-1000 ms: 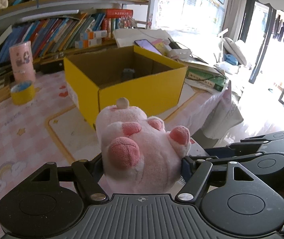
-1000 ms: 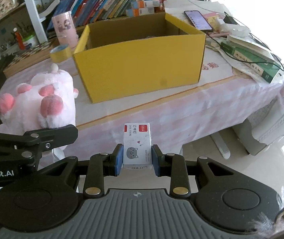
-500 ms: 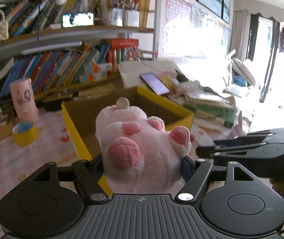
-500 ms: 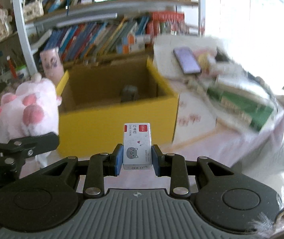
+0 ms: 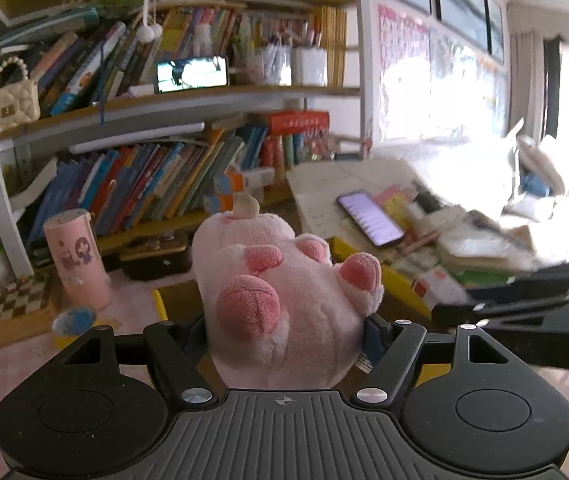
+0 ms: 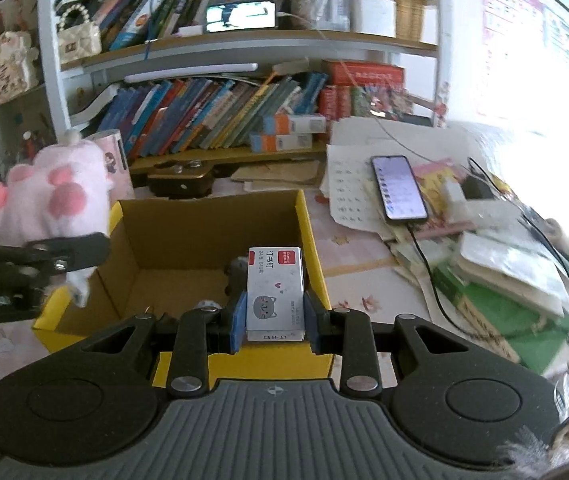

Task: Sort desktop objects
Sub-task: 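Carry the white box and plush pig in both grippers over the yellow box, then lower the pig and white box into the yellow box and open both grippers, then withdraw both tools from the yellow box back over the table, then move both tools toward the yellow tape roll beside the pink cylinder, then grasp the yellow tape roll rim with the right gripper while the left tool approaches the blue item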

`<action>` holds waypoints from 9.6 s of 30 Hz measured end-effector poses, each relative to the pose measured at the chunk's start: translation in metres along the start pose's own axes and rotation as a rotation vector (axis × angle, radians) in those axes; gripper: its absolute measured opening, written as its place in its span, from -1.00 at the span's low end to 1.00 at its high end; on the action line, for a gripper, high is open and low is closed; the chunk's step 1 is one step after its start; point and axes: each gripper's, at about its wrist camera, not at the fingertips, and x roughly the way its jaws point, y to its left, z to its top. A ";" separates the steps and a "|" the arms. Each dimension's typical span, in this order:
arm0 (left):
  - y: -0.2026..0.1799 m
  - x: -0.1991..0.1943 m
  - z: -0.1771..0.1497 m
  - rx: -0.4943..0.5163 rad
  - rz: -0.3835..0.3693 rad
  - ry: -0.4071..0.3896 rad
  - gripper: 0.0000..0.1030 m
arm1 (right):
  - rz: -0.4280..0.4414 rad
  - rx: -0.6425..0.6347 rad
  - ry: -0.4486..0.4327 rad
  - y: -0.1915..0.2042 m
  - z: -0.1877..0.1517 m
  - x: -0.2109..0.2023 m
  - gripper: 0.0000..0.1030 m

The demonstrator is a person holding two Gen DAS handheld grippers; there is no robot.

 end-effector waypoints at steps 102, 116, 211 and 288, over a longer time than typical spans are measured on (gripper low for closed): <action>0.059 -0.144 -0.140 -0.059 0.127 0.127 0.94 | -0.102 0.069 0.153 0.122 -0.121 -0.078 -0.13; 0.093 -0.185 -0.170 -0.063 0.151 0.165 0.94 | -0.046 0.073 0.183 0.184 -0.148 -0.093 -0.07; 0.251 -0.057 -0.085 -0.219 0.457 0.086 0.94 | 0.248 -0.115 0.117 0.263 0.032 0.132 0.20; 0.257 0.097 -0.088 -0.165 0.260 0.211 0.79 | 0.309 -0.064 0.109 0.235 0.110 0.228 0.63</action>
